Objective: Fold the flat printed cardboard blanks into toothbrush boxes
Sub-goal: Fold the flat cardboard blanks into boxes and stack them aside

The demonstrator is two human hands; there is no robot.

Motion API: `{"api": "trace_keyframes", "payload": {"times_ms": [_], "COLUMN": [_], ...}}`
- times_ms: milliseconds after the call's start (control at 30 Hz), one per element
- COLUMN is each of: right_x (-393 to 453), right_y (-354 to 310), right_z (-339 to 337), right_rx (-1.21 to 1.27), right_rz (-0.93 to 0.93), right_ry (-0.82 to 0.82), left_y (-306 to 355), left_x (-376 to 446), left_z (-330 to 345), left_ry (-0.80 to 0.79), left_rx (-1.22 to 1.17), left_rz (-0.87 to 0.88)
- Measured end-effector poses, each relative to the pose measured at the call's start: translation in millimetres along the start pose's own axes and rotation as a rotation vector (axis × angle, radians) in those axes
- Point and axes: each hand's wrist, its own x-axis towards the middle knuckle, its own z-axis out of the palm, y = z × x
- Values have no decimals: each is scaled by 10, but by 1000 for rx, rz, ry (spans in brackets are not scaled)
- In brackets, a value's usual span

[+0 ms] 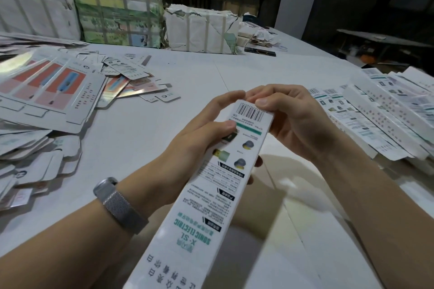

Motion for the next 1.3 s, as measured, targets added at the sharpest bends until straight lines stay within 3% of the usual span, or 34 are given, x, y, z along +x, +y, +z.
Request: {"api": "trace_keyframes", "payload": {"times_ms": [100, 267, 400, 567, 667, 767, 833, 900, 967, 1067, 1100, 1200, 1300], "right_x": [-17, -24, -11, -13, 22, 4, -47, -84, -96, -119, -126, -135, -159], "right_y": [11, 115, 143, 172, 219, 176, 118, 80, 40, 19, 11, -132, -347], "right_z": [5, 137, 135, 172, 284, 295, 271, 278, 297, 328, 343, 234, -212], "right_rx": [3, 83, -7, 50, 61, -109, -382, -588, -644, -703, -738, -851, -1063], "right_rz": [5, 16, -18, -2, -24, -53, -58, -49, -46, -12, -6, -77, -78], "right_ry": [-29, -48, 2, -4, 92, 137, 78, 3, -4, 3, 11, 149, 466], "left_y": [34, 79, 22, -3, -35, -72, -67, -50, -44, -4, 30, -56, -133], "left_x": [12, 20, 10, 17, 95, 113, 144, 248, 340, 313, 331, 316, 212], "left_z": [-12, -80, -56, -48, -50, -89, -81, -12, 11, 60, 46, -12, -319], "left_ry": [1, 164, 185, 212, 293, 338, 354, 478, 609, 436, 470, 395, 472], "left_rx": [-30, 61, 97, 152, 212, 234, 175, 168, 194, 124, 93, 154, 260], "left_rz": [12, 114, 138, 163, 242, 316, 340, 377, 440, 379, 314, 274, 342]}}
